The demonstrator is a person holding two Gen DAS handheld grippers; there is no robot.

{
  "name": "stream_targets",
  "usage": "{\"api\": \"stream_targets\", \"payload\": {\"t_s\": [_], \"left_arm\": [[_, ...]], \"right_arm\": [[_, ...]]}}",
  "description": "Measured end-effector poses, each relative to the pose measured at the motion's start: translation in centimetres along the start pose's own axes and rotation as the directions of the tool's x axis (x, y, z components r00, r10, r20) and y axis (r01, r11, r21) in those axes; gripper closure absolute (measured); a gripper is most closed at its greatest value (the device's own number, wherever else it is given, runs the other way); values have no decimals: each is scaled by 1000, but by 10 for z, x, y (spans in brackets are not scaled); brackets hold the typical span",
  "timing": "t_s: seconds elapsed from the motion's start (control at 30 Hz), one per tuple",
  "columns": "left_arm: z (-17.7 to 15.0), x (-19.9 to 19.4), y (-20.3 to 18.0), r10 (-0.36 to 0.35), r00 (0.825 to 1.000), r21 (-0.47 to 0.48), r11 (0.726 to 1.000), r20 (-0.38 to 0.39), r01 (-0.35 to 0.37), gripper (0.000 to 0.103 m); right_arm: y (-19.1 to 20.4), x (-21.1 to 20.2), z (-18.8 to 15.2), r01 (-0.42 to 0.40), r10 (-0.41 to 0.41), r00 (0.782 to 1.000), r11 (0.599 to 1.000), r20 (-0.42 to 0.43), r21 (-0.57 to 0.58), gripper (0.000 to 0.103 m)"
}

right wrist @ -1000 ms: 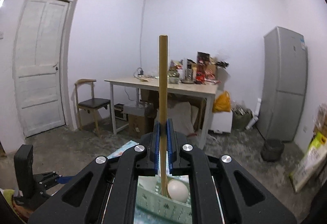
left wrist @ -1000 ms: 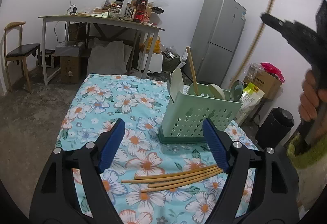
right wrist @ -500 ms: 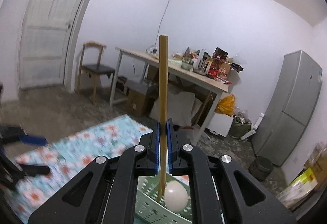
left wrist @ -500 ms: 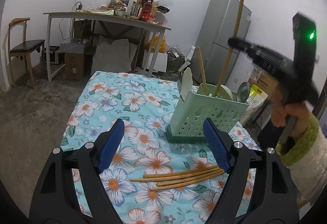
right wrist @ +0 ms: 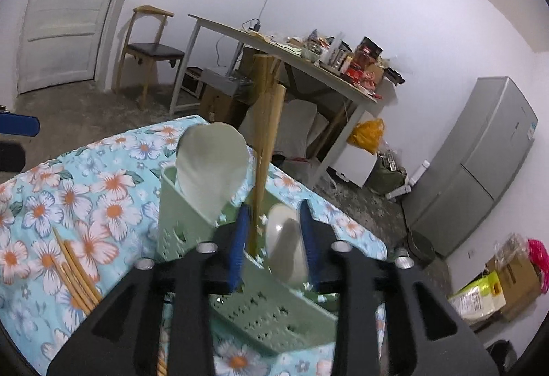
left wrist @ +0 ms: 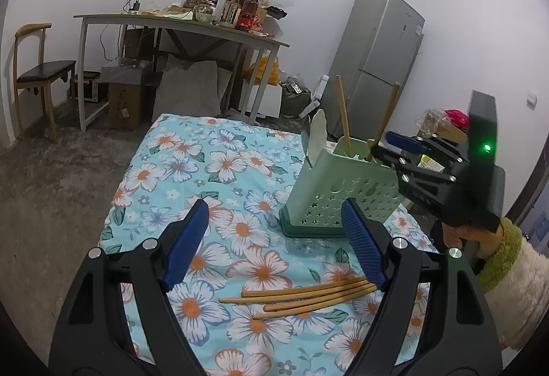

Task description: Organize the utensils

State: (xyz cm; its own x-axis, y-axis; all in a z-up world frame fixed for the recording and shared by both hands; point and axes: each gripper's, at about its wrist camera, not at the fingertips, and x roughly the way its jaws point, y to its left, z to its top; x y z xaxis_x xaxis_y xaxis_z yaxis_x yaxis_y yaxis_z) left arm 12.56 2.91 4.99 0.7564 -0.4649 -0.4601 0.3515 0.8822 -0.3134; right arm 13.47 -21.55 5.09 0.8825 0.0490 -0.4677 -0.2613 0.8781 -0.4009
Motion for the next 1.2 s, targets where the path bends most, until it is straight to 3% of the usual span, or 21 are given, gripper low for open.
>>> {"api": "stream_targets", "payload": {"t_s": [0.47,0.53,0.57,0.8,1.03,1.2], "left_arm": [[-2,5,-1,-10,1000,-17,1000,-19,10,28],[-1,4,0,-9,1000,-22,1000,-19,9,28],[-1,3,2,-9,1000,-24,1000,-19,9,28],[-1,3,3,-8,1000,-28,1000,-20,8,28],[-3,8,6,-11,999,-34,999,-35,10,28],[-3,11,7,-10,999,-37,999,-41,9,28]], "right_arm": [[-6,13,-2,47,-46,997,999,-54,24,65],[-6,15,-1,60,-58,996,998,-67,32,70],[-7,16,-1,63,-60,996,997,-71,38,78],[-28,2,-9,145,-136,988,983,-79,115,87],[-60,-16,-26,184,-161,980,955,-116,232,91],[-42,-26,-29,185,-175,981,972,-81,147,90]]}}
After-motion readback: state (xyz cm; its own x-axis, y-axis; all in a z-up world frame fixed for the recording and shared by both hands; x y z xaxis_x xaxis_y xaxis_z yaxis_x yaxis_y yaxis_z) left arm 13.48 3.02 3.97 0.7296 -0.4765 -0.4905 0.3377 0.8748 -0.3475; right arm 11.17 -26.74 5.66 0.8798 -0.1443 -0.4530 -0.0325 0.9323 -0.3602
